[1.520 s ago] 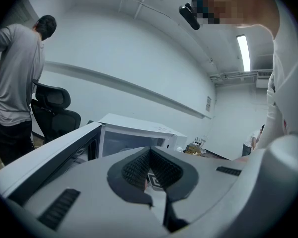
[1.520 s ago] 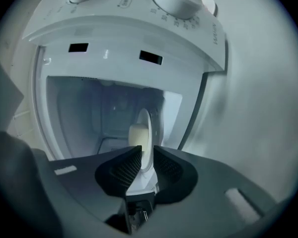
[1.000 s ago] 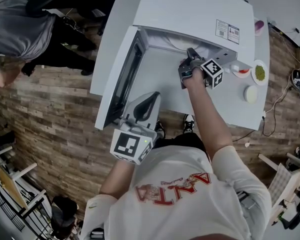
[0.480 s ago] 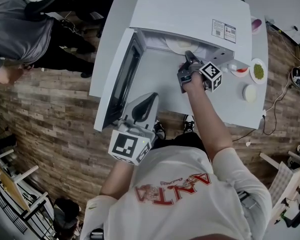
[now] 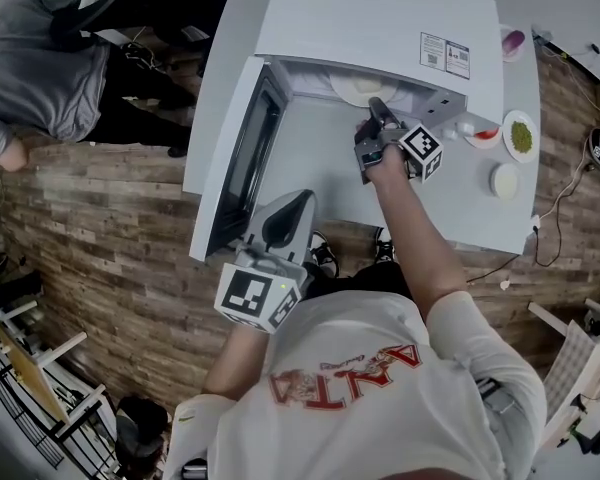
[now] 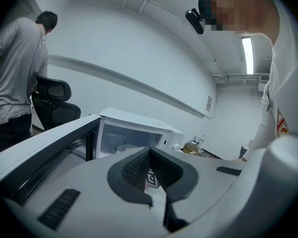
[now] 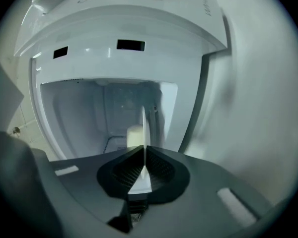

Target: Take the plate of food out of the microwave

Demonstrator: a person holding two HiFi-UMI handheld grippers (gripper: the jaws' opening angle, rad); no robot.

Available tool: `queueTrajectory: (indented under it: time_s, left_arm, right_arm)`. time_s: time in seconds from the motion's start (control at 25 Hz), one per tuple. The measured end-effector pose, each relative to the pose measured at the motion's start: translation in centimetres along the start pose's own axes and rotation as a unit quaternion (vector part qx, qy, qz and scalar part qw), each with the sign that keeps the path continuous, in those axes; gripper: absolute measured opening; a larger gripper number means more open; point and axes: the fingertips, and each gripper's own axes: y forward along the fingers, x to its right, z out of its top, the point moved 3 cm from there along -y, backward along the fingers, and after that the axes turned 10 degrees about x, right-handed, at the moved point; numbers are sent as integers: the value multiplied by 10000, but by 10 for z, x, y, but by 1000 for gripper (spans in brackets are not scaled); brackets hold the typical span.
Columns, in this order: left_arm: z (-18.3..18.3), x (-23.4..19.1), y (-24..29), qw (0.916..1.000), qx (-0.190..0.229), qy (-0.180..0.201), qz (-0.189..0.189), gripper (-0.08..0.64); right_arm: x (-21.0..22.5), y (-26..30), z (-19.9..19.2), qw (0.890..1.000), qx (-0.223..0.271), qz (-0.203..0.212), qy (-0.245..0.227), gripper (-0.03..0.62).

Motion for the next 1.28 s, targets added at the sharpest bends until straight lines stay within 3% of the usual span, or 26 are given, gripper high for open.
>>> queueTrajectory:
  time_s: [0.4, 0.56, 0.8, 0.96, 1.28]
  left_arm:
    - [5, 17, 6, 9997, 57, -10, -234, 6]
    - [5, 34, 16, 9982, 90, 15, -584, 6]
    - [4, 68, 32, 9941, 18, 151, -1073, 6]
    - [4, 89, 40, 9904, -18, 201, -1366, 6]
    - [-8, 127, 55, 9836, -174, 320, -1765, 6]
  right_arm:
    - [-14, -48, -1, 9993, -243, 261, 67, 15]
    - [-13, -86, -2, 9982, -439, 306, 253, 15]
    - [-4, -148, 5, 9965, -782, 283, 111, 16]
    - [13, -195, 24, 9975, -676, 130, -131, 17]
    - [62, -262, 75, 9999, 110, -68, -95, 16]
